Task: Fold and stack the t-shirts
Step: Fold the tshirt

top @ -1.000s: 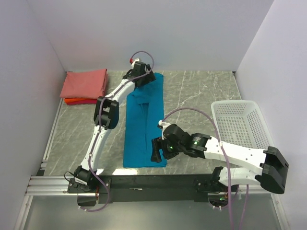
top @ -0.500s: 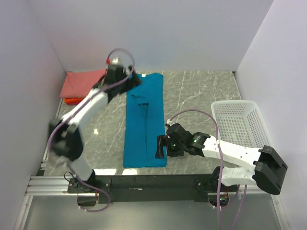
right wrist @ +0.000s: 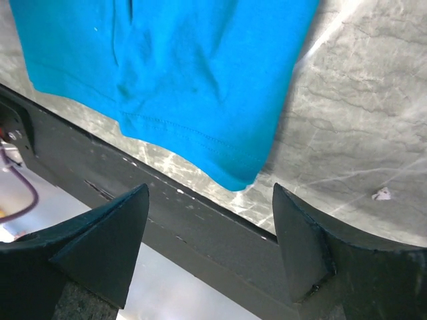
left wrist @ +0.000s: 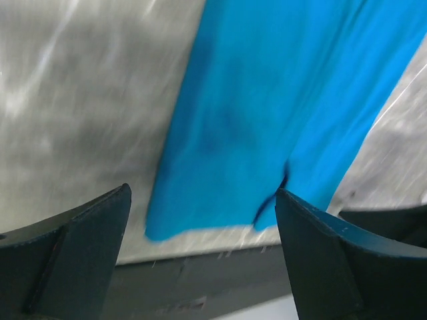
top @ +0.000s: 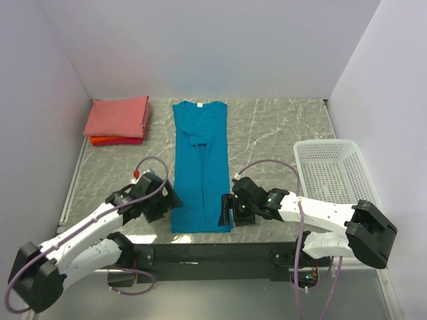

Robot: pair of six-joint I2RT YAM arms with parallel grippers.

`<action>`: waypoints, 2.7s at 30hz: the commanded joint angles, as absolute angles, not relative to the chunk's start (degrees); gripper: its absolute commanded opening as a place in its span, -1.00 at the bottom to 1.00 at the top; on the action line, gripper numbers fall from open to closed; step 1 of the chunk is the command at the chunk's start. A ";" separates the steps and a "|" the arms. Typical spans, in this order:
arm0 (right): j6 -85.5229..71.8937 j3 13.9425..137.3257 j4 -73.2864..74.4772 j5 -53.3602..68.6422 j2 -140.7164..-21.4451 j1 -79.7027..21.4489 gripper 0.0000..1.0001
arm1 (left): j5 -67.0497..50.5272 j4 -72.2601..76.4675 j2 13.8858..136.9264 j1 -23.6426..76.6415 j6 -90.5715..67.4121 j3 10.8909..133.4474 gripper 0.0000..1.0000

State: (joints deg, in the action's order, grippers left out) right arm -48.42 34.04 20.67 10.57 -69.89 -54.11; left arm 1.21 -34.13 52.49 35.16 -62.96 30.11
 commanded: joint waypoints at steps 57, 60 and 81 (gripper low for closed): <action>-35.42 65.20 19.59 -8.26 -88.23 -39.56 -1.00 | 7.29 -16.97 75.75 25.76 -54.93 53.69 -0.99; -33.84 70.39 20.74 -8.79 -92.54 -37.71 -1.00 | 7.74 -16.17 79.36 24.44 -54.14 57.12 -0.99; -31.46 88.94 24.96 -0.18 -112.85 -30.06 -0.78 | 3.96 -15.29 97.82 19.78 -50.80 68.11 -0.64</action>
